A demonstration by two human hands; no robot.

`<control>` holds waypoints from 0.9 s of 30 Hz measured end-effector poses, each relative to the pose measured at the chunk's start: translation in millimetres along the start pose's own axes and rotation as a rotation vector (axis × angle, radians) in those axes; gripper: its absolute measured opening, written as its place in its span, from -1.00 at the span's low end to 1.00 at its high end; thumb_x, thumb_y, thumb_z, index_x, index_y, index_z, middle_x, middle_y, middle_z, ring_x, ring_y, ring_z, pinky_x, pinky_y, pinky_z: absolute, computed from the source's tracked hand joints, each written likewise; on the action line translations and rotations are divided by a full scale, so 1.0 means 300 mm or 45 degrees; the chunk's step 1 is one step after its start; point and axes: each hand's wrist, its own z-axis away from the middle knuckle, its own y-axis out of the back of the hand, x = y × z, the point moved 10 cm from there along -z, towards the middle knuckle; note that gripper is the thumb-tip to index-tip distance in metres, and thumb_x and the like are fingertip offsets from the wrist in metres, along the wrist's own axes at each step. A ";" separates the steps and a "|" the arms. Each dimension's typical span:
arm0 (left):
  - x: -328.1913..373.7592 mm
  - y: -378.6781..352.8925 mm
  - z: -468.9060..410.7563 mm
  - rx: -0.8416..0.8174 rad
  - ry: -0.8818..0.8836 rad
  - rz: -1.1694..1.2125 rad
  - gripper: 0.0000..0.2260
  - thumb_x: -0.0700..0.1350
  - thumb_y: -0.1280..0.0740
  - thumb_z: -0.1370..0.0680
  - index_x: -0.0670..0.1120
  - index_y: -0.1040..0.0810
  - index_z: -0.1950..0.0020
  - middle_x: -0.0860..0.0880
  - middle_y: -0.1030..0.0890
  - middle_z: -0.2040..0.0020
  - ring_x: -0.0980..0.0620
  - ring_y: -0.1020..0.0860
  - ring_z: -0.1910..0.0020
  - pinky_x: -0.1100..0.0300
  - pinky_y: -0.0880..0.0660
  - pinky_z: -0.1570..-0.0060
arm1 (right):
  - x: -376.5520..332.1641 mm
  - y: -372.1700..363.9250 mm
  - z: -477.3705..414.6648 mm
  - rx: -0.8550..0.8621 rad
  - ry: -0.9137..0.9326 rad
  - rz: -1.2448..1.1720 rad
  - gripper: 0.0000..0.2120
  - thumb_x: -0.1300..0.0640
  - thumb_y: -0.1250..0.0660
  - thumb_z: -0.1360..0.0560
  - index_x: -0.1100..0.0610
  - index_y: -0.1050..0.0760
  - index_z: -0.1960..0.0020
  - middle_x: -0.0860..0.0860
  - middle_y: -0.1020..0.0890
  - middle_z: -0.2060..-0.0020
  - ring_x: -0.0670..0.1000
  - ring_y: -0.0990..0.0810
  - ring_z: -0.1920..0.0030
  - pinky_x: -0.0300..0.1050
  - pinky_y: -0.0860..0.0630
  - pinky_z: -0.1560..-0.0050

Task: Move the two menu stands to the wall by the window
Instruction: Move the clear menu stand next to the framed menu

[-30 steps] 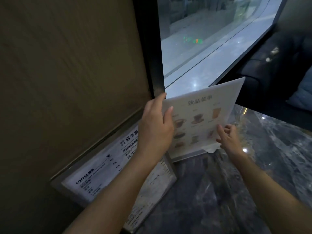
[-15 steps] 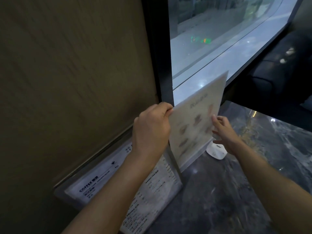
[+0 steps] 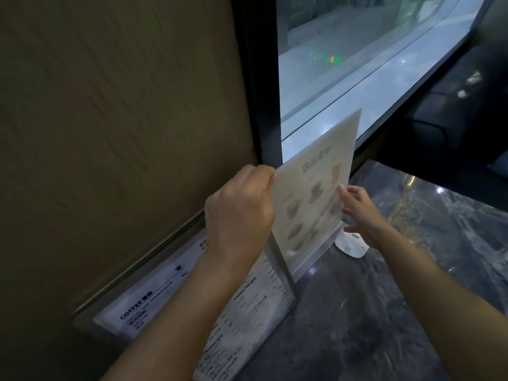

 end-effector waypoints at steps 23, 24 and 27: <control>0.011 -0.008 0.012 -0.007 -0.093 0.076 -0.87 -0.40 -0.32 -0.46 -0.30 -0.59 0.02 -0.22 -0.66 0.18 -0.14 -0.61 0.25 -0.04 -0.59 0.35 | -0.030 -0.039 -0.022 -0.083 0.109 -0.125 -0.47 -0.19 -0.33 -0.38 -0.01 -0.26 -0.24 -0.15 -0.44 -0.06 -0.17 -0.45 -0.05 0.00 -0.34 -0.18; 0.008 -0.008 0.013 0.005 -0.097 0.079 -0.87 -0.41 -0.33 -0.46 -0.30 -0.59 0.03 -0.22 -0.67 0.18 -0.13 -0.62 0.26 -0.03 -0.59 0.37 | -0.029 -0.042 -0.026 -0.082 0.110 -0.132 -0.45 -0.19 -0.33 -0.38 0.00 -0.26 -0.26 -0.15 -0.43 -0.06 -0.17 -0.45 -0.05 0.00 -0.34 -0.19; 0.003 -0.007 0.012 0.029 -0.094 0.058 -0.88 -0.39 -0.33 -0.47 -0.29 -0.61 0.04 -0.20 -0.67 0.18 -0.12 -0.62 0.27 -0.02 -0.59 0.39 | -0.025 -0.038 -0.032 -0.062 0.115 -0.124 -0.43 -0.19 -0.33 -0.39 0.02 -0.26 -0.28 -0.15 -0.44 -0.06 -0.16 -0.45 -0.05 -0.01 -0.37 -0.17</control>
